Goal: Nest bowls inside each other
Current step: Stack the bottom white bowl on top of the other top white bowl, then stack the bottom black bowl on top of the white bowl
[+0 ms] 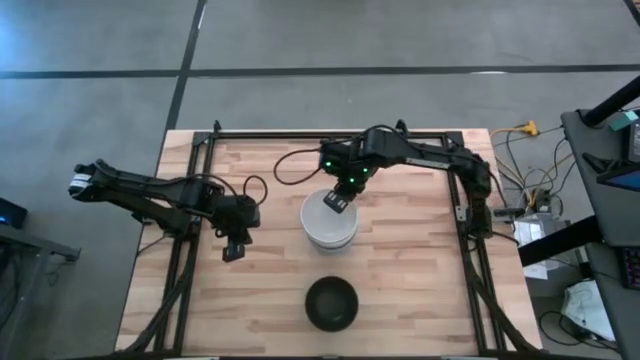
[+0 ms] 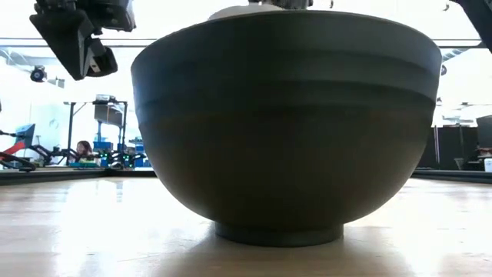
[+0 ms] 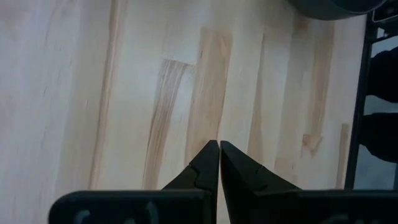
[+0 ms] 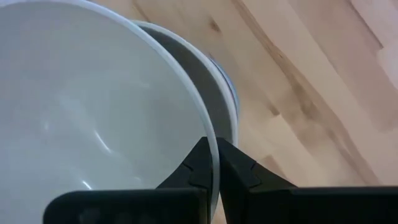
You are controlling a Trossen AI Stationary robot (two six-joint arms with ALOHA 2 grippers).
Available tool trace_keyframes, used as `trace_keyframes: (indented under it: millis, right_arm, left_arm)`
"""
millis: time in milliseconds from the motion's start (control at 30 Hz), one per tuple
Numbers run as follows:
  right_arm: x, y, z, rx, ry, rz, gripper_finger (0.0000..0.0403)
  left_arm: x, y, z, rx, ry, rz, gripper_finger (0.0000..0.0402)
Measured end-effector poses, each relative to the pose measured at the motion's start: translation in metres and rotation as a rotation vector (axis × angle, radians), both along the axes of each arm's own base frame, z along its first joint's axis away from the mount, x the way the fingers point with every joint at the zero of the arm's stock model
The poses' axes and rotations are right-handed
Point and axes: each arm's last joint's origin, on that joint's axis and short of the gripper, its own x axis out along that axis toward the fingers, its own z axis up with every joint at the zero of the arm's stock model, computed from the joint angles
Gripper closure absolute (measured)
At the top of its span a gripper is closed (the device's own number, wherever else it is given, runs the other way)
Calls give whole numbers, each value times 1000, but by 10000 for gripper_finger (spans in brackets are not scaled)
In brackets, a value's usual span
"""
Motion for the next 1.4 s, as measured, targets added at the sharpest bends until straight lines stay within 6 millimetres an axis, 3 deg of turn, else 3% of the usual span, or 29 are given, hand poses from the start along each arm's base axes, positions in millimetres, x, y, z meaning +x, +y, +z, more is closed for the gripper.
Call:
trace_keyframes:
  millis: [333,500,733,867,1033,1133,1267,1400]
  right_arm:
    - [15,-4,-16,-53,98,56,391]
    - [13,-2,-14,-54,103,66,354]
    - [0,-1,7,-60,50,51,277]
    - [-14,6,29,-66,-9,45,254]
    - [-42,44,57,-105,-80,96,253]
    - [-59,77,61,-198,-102,79,259]
    - [-76,128,49,-239,-179,55,267]
    - [-82,179,17,-151,-305,65,270]
  left_arm:
    - [-9,1,5,-9,-37,2,402]
    - [-12,2,8,-12,-55,2,402]
    - [-14,2,9,-12,-62,1,402]
    - [-13,2,8,-12,-61,1,402]
    - [-12,2,8,-15,-66,5,402]
    - [-13,2,6,-14,-58,6,402]
    - [-13,2,3,-13,-46,7,402]
    - [-13,2,0,-12,-41,6,402]
